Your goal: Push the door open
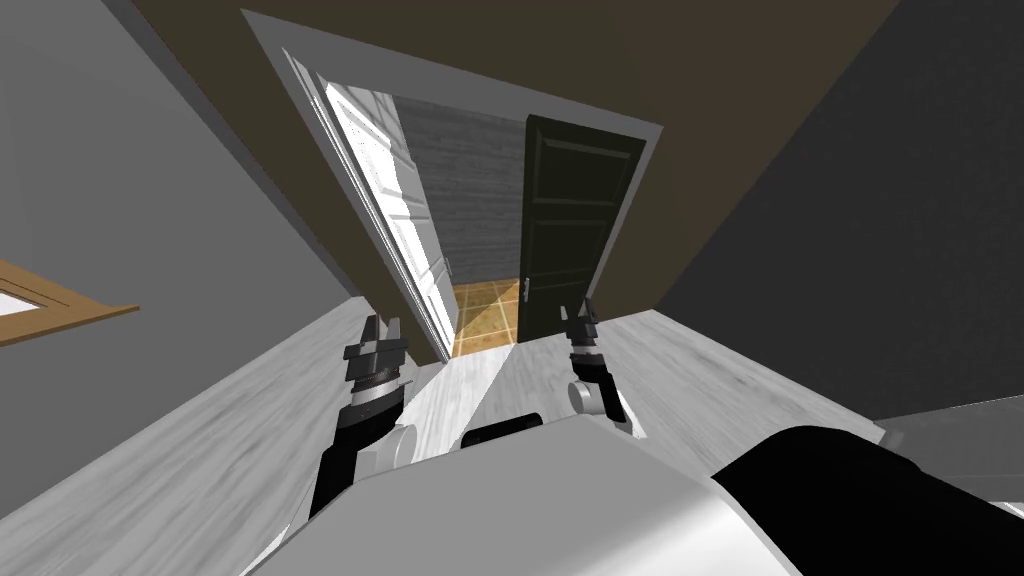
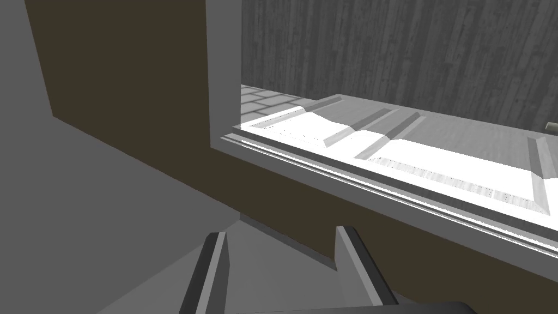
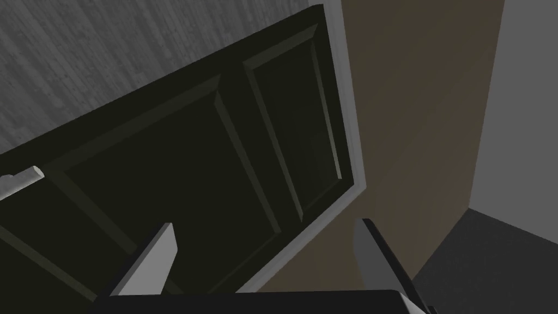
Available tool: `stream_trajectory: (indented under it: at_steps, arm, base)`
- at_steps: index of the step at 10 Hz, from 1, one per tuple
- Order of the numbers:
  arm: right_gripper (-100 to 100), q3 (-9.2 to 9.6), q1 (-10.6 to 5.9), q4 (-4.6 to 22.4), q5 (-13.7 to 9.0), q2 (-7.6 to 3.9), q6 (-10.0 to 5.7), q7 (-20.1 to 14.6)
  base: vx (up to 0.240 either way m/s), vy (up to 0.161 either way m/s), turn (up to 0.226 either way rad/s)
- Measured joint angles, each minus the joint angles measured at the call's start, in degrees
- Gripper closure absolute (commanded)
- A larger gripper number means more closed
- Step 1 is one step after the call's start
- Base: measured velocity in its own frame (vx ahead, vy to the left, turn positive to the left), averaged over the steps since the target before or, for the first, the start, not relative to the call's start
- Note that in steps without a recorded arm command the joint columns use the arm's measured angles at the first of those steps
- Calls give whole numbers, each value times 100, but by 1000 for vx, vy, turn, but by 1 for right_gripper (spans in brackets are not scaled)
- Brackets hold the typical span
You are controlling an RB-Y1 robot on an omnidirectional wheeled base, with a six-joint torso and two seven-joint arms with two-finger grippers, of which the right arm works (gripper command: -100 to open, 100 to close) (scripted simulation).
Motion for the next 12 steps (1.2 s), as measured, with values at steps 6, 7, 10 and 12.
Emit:
stream_trajectory:
  at_steps: [6, 7, 10, 12]
  arm:
    - [-100, 73, -195, 831, -479, -117, -350, -501]
    - [-100, 107, -207, 945, -554, -112, -405, -577]
    - [-100, 142, -356, 1440, -809, -146, -602, -842]
    - [-100, 191, -390, 1702, -975, -147, -723, -1015]
  base:
    - [77, -79, 148]
    - [81, -87, 186]
    - [75, -76, 157]
    - [82, -85, 169]
